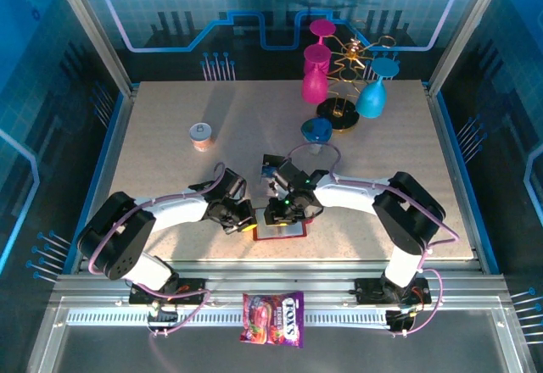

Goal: Take the credit cards out of the card holder

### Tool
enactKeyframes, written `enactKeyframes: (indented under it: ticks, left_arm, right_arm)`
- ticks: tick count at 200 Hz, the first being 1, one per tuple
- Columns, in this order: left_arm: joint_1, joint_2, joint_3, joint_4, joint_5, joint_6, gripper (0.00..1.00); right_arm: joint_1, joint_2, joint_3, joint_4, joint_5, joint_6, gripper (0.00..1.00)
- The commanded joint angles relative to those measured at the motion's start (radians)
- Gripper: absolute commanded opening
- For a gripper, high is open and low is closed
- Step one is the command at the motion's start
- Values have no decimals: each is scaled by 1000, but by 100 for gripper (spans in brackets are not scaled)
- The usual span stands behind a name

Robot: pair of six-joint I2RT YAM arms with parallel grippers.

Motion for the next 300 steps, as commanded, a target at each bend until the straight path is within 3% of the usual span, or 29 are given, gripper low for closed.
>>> enactKeyframes:
  ticks: [1, 181, 300]
  left_arm:
    - [-7, 1, -16, -11, 4, 7, 8]
    - [-7, -1, -2, -38, -3, 16, 8]
    - [-7, -11, 37, -85, -9, 25, 8]
  right_arm:
    - [13, 22, 23, 9, -26, 16, 30]
    - [9, 21, 12, -53, 28, 4, 33]
    - [-22, -19, -72, 44, -2, 33, 32]
